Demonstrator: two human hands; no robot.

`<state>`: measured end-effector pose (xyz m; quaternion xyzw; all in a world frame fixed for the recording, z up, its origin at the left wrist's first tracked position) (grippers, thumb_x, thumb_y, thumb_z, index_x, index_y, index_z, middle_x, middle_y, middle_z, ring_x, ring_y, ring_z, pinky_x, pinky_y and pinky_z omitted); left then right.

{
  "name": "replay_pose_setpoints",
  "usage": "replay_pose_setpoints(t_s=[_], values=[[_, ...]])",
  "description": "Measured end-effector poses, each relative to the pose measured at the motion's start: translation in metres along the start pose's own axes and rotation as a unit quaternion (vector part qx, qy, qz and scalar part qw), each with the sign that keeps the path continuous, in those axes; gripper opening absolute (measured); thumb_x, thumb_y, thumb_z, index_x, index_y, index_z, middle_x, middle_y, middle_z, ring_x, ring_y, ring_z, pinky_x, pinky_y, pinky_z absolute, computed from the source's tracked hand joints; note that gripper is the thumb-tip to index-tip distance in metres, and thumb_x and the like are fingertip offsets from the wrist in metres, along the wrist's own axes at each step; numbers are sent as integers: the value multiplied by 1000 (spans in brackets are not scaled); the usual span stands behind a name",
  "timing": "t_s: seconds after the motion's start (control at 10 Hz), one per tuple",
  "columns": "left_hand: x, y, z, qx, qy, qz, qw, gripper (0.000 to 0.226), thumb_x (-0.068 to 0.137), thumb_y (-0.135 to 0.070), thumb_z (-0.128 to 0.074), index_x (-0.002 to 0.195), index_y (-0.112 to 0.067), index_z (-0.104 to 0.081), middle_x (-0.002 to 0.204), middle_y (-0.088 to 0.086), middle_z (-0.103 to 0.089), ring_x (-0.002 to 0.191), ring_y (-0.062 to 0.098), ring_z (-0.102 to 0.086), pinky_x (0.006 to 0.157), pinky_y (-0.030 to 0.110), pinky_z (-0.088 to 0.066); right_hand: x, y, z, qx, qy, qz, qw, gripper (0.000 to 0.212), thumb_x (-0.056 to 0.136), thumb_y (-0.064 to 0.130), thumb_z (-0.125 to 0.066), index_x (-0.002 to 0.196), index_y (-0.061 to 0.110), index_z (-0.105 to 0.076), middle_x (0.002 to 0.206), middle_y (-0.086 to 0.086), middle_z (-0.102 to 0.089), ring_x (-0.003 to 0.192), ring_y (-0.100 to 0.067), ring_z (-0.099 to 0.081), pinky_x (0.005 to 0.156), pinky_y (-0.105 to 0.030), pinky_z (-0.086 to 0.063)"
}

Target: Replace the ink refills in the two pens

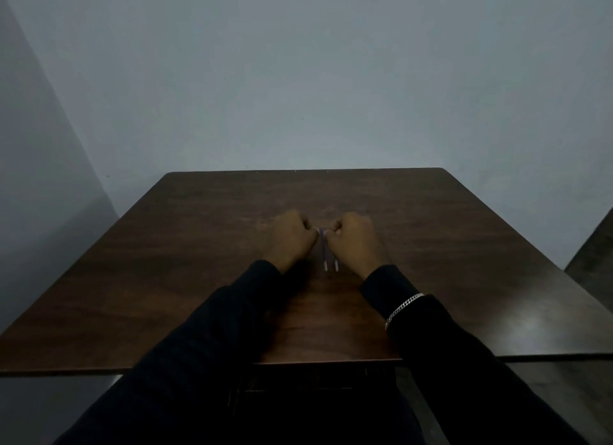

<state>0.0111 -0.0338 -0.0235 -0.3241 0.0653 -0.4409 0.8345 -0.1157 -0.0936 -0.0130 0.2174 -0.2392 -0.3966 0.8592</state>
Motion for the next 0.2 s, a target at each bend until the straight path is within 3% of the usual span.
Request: replay_pose_setpoints(t_s=[0.1,0.2], values=[[-4,-1,17,49,-84,-96,991,31,105,-20,-60,74,-14,-61,64,-3,-52,57,10,-48,60,29,-40,-1,8,6,16,-50,78,996,19,99,27,-56,94,13,-67,97,-3,-65,88,-20,-63,79,-42,-56],[-8,2,35,105,-175,-179,962,32,107,-22,-54,77,-12,-59,71,-1,-50,61,16,-45,58,31,-34,2,16,16,35,-110,158,981,24,103,22,-52,111,8,-69,110,-8,-65,102,-23,-62,86,-38,-51]])
Point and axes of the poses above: each hand's wrist, its own x-axis towards the middle knuckle, its own z-axis out of the back of the hand, y = z × x, the point moved 1 cm from there along x, towards the middle knuckle
